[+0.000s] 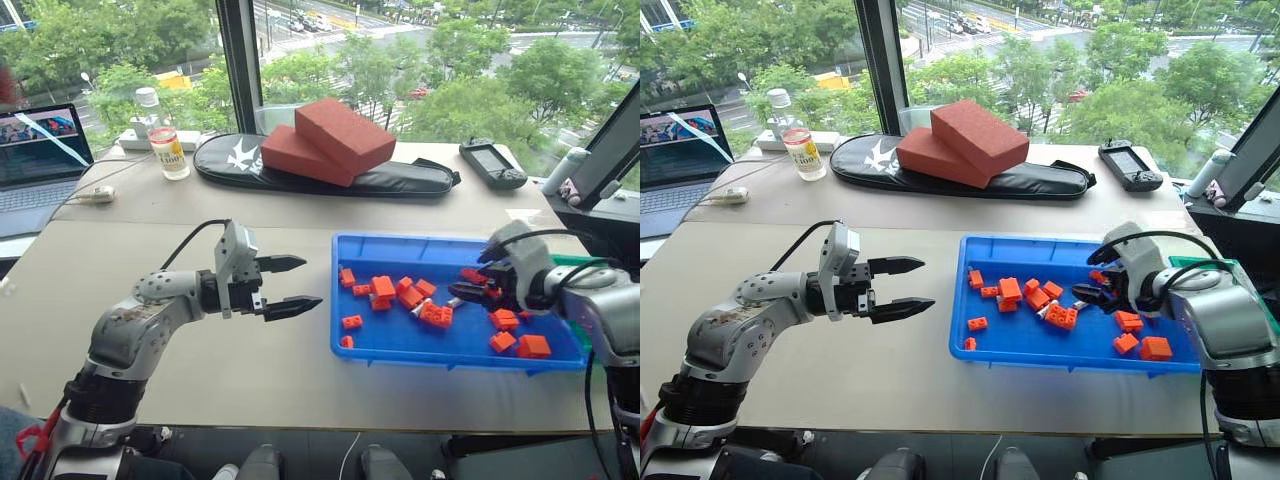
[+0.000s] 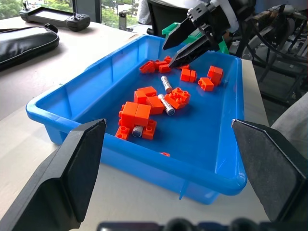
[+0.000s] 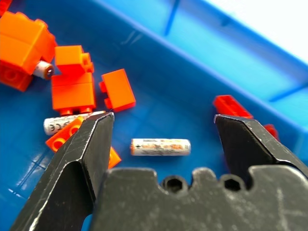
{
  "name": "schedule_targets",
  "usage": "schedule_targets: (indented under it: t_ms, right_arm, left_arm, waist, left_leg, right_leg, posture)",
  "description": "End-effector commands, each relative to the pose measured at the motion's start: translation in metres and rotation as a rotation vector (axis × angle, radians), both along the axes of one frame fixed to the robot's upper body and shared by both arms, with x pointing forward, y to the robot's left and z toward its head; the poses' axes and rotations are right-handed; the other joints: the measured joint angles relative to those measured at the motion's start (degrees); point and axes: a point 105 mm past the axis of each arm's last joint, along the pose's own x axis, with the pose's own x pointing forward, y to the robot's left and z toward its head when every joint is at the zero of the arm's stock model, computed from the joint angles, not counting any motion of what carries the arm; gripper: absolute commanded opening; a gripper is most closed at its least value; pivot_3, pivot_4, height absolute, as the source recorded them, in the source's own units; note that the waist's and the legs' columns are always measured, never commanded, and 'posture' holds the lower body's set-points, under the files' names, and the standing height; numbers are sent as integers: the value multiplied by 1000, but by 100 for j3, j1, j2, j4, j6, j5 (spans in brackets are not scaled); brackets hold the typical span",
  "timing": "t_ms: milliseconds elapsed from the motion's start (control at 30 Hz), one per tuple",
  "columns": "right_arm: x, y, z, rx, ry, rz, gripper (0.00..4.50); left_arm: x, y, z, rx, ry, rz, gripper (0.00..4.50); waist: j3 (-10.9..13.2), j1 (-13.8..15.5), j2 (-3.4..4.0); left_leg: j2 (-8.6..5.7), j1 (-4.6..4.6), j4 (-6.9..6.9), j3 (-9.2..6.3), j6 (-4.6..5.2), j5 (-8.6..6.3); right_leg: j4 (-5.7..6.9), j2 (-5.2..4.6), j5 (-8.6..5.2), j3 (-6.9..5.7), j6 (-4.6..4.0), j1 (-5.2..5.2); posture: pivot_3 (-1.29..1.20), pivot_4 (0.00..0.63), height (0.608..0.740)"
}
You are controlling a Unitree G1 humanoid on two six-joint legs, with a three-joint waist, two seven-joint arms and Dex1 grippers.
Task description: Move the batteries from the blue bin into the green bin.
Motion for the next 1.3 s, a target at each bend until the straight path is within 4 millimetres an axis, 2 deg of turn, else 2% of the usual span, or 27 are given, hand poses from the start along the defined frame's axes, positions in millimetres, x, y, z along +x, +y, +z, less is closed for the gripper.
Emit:
schedule_targets:
  t_ms: [33, 233, 533, 800, 900, 967, 1167, 1233, 1300]
  right_arm:
    - [14, -12, 1, -23, -15, -34, 3913]
    - [18, -10, -16, -12, 30, -23, 3913]
    - [12, -11, -34, -19, 80, -22, 3913]
    - [12, -13, -37, -10, 87, -33, 3913]
    - [11, -13, -37, 0, 89, -34, 3205]
    - [11, -13, -37, 4, 90, -34, 2549]
    - [9, -14, -31, 17, 76, -38, 2510]
    - [9, -13, -22, 23, 48, -37, 2510]
    - [9, -14, -2, 21, -7, -40, 2510]
  left_arm:
    - [-4, -1, 10, -12, -42, -3, 4500]
    - [-5, 2, 12, -17, -46, 16, 4500]
    - [-5, 2, 12, -17, -43, 27, 4500]
    - [-4, 2, 12, -15, -42, 28, 4500]
    - [-3, 2, 12, -14, -43, 28, 4500]
    - [-3, 2, 12, -16, -43, 27, 4500]
    - [-3, 2, 12, -16, -41, 23, 4500]
    - [-3, 2, 12, -15, -41, 23, 4500]
    - [-3, 2, 12, -15, -41, 25, 4500]
  waist:
    - [0, -4, 0]
    - [0, -8, 0]
    - [0, -11, 0]
    - [0, -11, 0]
    - [0, -12, 0]
    - [0, -11, 0]
    - [0, -10, 0]
    - [0, -10, 0]
    - [0, -8, 0]
  left_leg:
    - [0, 0, 0, 2, 0, 0]
    - [2, 1, 0, 1, 0, 0]
    - [1, 2, 0, 0, 0, 0]
    - [1, 4, 0, 0, 0, 0]
    - [2, 4, 0, 0, 0, 0]
    - [2, 4, 0, 0, 0, 0]
    - [1, 4, 0, -1, 0, 0]
    - [1, 3, 0, -1, 0, 0]
    - [1, 2, 0, 0, 0, 0]
  right_leg:
    - [-1, -1, 0, 0, 0, 0]
    - [1, 2, 0, 0, 0, -2]
    - [3, 2, 0, 0, 0, 0]
    - [2, 2, 0, -1, 0, 2]
    - [2, 2, 0, 0, 0, 2]
    - [2, 2, 0, -1, 0, 2]
    - [2, 2, 0, 0, 0, 3]
    - [2, 2, 0, 0, 0, 2]
    - [2, 1, 0, 0, 0, 1]
  posture:
    - [0, 150, 740]
    - [0, 150, 740]
    - [0, 150, 740]
    - [0, 150, 740]
    - [0, 150, 740]
    - [0, 150, 740]
    - [0, 150, 740]
    - [0, 150, 740]
    - [0, 150, 740]
